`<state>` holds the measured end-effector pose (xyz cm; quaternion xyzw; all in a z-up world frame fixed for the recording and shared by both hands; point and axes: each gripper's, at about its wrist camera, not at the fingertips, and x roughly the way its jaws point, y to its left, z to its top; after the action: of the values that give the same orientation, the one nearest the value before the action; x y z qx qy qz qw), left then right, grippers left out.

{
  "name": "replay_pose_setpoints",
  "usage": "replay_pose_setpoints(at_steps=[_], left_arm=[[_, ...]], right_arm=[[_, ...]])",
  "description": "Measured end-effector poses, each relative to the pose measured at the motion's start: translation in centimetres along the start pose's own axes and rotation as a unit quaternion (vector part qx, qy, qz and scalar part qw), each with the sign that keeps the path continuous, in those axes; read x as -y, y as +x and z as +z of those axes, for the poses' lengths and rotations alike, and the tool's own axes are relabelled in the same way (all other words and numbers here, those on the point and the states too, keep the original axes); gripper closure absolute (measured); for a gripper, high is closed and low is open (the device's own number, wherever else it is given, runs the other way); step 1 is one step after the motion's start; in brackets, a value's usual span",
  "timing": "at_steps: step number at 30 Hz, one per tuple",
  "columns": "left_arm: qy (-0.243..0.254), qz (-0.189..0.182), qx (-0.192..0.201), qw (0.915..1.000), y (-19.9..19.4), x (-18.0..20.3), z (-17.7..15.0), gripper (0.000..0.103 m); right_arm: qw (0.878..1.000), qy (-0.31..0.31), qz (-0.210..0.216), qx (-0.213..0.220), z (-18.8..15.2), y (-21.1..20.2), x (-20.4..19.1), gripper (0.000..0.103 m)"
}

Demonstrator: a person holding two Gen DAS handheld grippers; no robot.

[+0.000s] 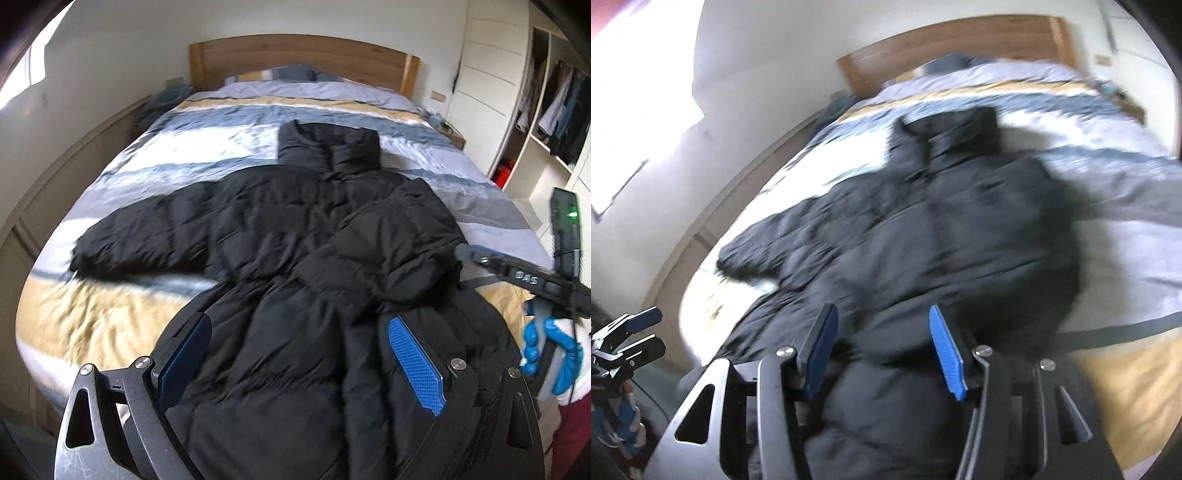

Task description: Fold large clothes

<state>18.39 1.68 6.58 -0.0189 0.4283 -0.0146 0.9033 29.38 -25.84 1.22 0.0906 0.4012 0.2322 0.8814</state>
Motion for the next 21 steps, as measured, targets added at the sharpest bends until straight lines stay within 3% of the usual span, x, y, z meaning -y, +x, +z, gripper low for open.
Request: replay_pose_setpoints(at_steps=[6,12,17,21], left_arm=[[0.005,-0.021,-0.005,0.9998,7.6,5.3,5.7,0.007],[0.004,-0.022,-0.019,0.9996,16.0,8.7,8.8,0.008],[0.000,0.003,-0.040,0.9992,21.5,8.8,8.9,0.008],[-0.004,0.002,-0.067,0.9977,24.7,7.8,7.0,0.006]], right_arm=[[0.998,0.012,-0.052,0.020,3.8,0.5,5.3,0.052],[0.997,0.008,-0.076,0.009,6.2,4.5,8.6,0.052],[0.997,0.006,-0.078,-0.017,6.1,9.1,10.0,0.052],[0.996,0.006,-0.083,-0.043,4.5,12.7,10.9,0.052]])
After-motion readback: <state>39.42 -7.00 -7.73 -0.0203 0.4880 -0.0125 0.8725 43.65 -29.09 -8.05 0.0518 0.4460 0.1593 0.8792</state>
